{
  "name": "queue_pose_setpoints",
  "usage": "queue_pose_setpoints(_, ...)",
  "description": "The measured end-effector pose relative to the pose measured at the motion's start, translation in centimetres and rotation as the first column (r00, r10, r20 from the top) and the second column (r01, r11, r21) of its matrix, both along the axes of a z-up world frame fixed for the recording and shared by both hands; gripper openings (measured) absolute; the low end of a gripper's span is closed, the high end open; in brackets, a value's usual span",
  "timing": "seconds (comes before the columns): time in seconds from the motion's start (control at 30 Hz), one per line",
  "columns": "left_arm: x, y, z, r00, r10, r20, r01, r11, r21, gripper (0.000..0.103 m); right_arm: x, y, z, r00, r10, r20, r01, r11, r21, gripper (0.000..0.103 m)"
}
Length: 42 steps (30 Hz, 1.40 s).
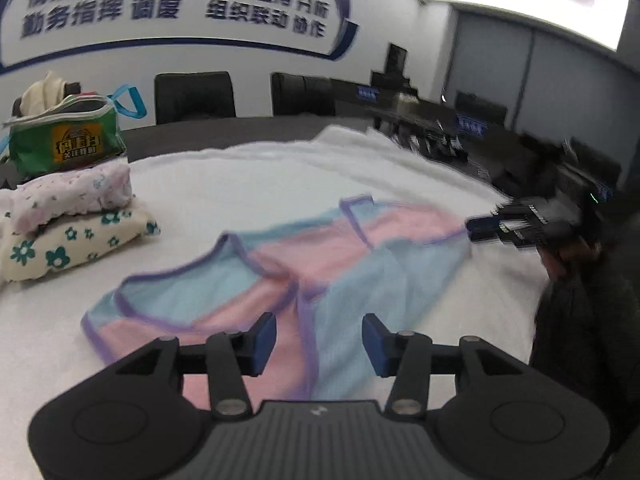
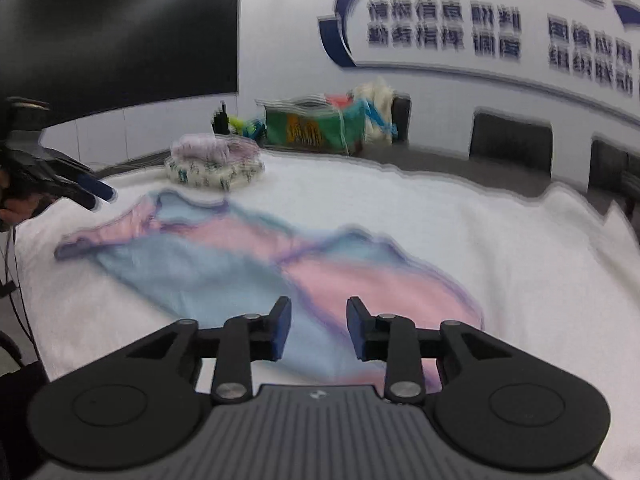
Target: Fold clothes
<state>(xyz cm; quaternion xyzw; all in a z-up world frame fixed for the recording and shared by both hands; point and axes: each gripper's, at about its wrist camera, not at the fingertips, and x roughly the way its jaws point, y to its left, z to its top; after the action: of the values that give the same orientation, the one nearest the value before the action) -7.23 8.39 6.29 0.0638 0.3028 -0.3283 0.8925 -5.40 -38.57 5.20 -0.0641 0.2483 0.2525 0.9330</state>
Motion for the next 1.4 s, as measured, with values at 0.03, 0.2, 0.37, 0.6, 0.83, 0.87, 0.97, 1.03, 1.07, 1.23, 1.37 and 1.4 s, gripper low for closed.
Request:
queue_pose_setpoints(0.03, -0.9, 0.6, -0.5, 1.0, -0.013, 0.026, 0.012, 0.999, 0.045, 0.046, 0.3, -0.3, -0.7, 0.999, -0.032, -0.031, 0.032, 0.999, -0.008, 0.031)
queue_pose_setpoints(0.2, -4.9, 2.5, -2.0, 0.987, -0.117, 0.113, 0.089, 0.97, 0.227, 0.045, -1.0, 0.2, -0.7, 0.999, -0.048, 0.011, 0.048, 0.999, 0.022, 0.03)
queue_pose_setpoints(0.37, -5.1, 2.7, -2.9, 0.971, -0.224, 0.088, 0.187, 0.931, 0.313, 0.044, -2.2, 5.6, 0.9, 0.984, 0.142, 0.112, -0.144, 0.989, 0.015, 0.037)
queue_pose_setpoints(0.6, -1.4, 5.0, -2.6, 0.972, -0.217, -0.086, 0.228, 0.96, 0.164, 0.005, -2.4, 8.8, -1.3, 0.984, 0.174, 0.032, -0.175, 0.984, 0.019, 0.037)
queue_pose_setpoints(0.83, 5.0, 11.1, -2.4, 0.959, 0.095, -0.267, -0.128, 0.986, -0.11, 0.015, -2.4, 8.9, -1.5, 0.99, 0.142, 0.022, -0.143, 0.988, 0.063, 0.037)
queue_pose_setpoints(0.87, 5.5, 11.4, -3.0, 0.944, 0.147, -0.297, -0.179, 0.98, -0.085, 0.021, -2.3, 8.9, -1.6, 0.99, 0.137, 0.02, -0.138, 0.988, 0.064, 0.037)
queue_pose_setpoints(0.97, 4.9, 11.7, -3.2, 0.937, 0.202, -0.284, -0.234, 0.969, -0.085, 0.027, -2.2, 8.6, -1.7, 0.992, 0.123, 0.024, -0.125, 0.99, 0.06, 0.037)
queue_pose_setpoints(1.03, 3.6, 11.5, -2.2, 0.947, 0.224, -0.228, -0.249, 0.964, -0.089, 0.032, -2.2, 8.3, -1.7, 0.994, 0.11, 0.023, -0.112, 0.992, 0.059, 0.037)
queue_pose_setpoints(1.07, 2.8, 11.2, -1.5, 0.954, 0.23, -0.194, -0.251, 0.964, -0.089, 0.038, -2.3, 8.1, -1.8, 0.994, 0.104, 0.023, -0.105, 0.993, 0.058, 0.037)
queue_pose_setpoints(1.23, -1.4, 6.1, 0.5, 0.997, 0.056, 0.048, -0.056, 0.998, -0.008, 0.054, -2.9, 6.6, -2.0, 0.997, 0.072, 0.031, -0.072, 0.997, -0.001, 0.038)
queue_pose_setpoints(1.37, -1.6, 1.5, -1.5, 0.994, -0.064, 0.093, 0.054, 0.992, 0.112, 0.054, -2.8, 6.1, -2.5, 0.997, 0.071, 0.013, -0.069, 0.993, -0.095, 0.038)
queue_pose_setpoints(1.4, -1.4, 0.7, -2.2, 0.992, -0.081, 0.094, 0.066, 0.986, 0.154, 0.054, -2.8, 6.3, -2.7, 0.996, 0.083, 0.016, -0.08, 0.987, -0.137, 0.038)
